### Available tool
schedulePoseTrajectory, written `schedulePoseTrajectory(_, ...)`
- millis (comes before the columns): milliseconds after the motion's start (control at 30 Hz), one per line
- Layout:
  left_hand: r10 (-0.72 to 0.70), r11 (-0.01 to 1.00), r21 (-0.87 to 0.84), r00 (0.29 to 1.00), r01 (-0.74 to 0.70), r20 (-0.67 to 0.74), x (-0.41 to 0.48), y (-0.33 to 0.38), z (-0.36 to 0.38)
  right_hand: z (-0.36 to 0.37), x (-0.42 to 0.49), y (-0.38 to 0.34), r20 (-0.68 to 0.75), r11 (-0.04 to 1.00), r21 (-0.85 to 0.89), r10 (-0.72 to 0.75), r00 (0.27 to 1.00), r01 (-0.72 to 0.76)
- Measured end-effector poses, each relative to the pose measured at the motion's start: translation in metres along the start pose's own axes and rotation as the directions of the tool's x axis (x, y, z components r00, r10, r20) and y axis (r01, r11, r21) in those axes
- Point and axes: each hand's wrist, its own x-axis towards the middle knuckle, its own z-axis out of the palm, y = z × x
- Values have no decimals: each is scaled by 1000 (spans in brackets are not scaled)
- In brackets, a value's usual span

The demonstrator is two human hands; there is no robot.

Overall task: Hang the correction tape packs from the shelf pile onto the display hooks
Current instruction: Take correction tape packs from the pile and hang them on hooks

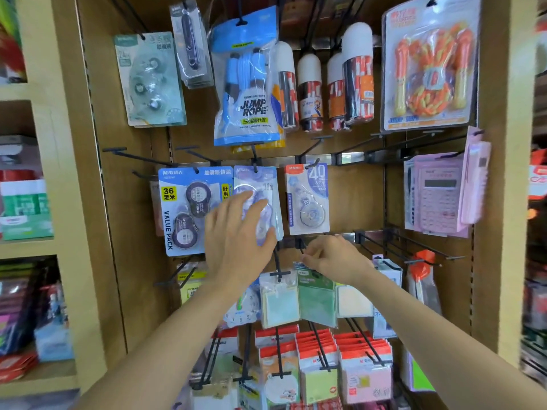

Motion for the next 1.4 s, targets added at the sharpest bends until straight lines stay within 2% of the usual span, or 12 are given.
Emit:
schedulePoseTrajectory(67,63,988,127,981,-87,182,15,-5,10,0,0,0,-8,1000,-9,-3,1000,3)
schedulePoseTrajectory(167,42,959,248,933,-138,357,29,-12,25,0,-1,0,-1,1000,-12,-7,1000,7)
schedulePoseTrajectory(333,11,913,358,889,-196,459,38,-14,44,-1,-3,-3,10,1000,-5,-5,1000,5)
schedulePoseTrajectory(467,14,915,342,862,-215,506,47,-13,41,-4,-5,-7,1,1000,-26,-6,1000,6)
schedulePoseTrajectory(633,77,989,82,897,-125,434,17,-13,1,-5,-10,-7,3,999,-42,-1,1000,1)
schedulePoseTrajectory(767,31,991,-134,902,30,431,-37,-3,-45,-8,-15,-12,16,997,-77,-13,1000,14)
schedulePoseTrajectory(967,28,965,-237,856,112,516,-123,15,-85,-13,-21,-22,-99,994,-74,-87,991,79)
schedulePoseTrajectory(1067,2,954,-252,835,164,550,-166,26,-91,-7,-46,-34,-234,977,-68,-211,949,201)
schedulePoseTrajectory(1133,-21,938,-271,813,218,582,-195,34,-94,5,-78,-41,-261,953,-45,-300,917,299)
schedulePoseTrajectory(1200,-46,922,-273,781,273,622,-223,42,-97,21,-117,-40,-229,940,-20,-336,914,340)
schedulePoseTrajectory(1333,-116,910,-196,679,365,725,-281,56,-102,55,-197,-26,-83,940,27,-337,938,340)
schedulePoseTrajectory(1400,-160,887,-156,606,435,779,-313,63,-106,74,-234,-15,1,953,77,-293,956,293)
